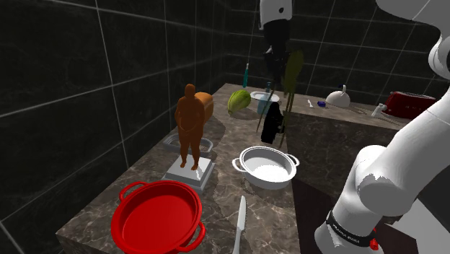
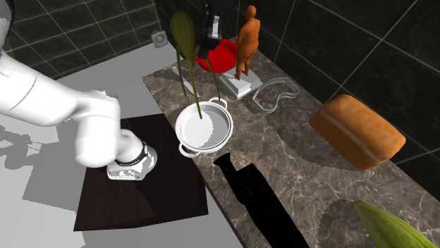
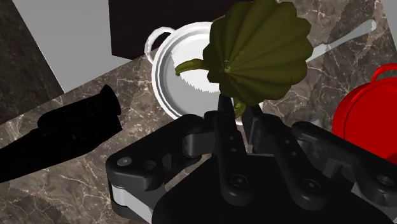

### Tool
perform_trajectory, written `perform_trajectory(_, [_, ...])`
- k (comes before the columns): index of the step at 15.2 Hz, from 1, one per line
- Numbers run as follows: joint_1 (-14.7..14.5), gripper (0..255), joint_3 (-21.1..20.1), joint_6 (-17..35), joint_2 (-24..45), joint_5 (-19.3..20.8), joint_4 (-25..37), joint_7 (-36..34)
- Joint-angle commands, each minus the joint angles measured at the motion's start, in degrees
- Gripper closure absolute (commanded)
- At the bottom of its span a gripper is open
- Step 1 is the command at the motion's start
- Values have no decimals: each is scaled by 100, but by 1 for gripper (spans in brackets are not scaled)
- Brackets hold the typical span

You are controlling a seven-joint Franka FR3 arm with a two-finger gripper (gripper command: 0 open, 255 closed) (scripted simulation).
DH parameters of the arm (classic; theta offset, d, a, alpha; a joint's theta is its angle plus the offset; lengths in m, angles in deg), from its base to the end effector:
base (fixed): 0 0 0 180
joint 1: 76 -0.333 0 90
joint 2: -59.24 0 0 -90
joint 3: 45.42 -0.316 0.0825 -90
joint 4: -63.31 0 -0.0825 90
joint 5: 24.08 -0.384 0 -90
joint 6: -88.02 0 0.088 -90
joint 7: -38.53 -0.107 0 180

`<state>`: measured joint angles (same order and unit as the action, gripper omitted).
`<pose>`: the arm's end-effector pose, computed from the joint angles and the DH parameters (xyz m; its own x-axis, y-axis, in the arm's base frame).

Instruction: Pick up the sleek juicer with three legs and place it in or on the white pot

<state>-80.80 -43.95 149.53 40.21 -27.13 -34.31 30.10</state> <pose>0.3868 0.0273 0.6875 0.9523 -0.0623 -0.2986 -0.0705 -0.9974 -0.0169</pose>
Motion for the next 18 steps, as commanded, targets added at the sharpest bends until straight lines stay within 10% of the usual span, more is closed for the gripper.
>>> perform_trajectory(1, [-3,255,-13,177,-98,-3,-273,-9])
perform_trajectory(18, [6,255,-28,1488,-515,22,-2003,54])
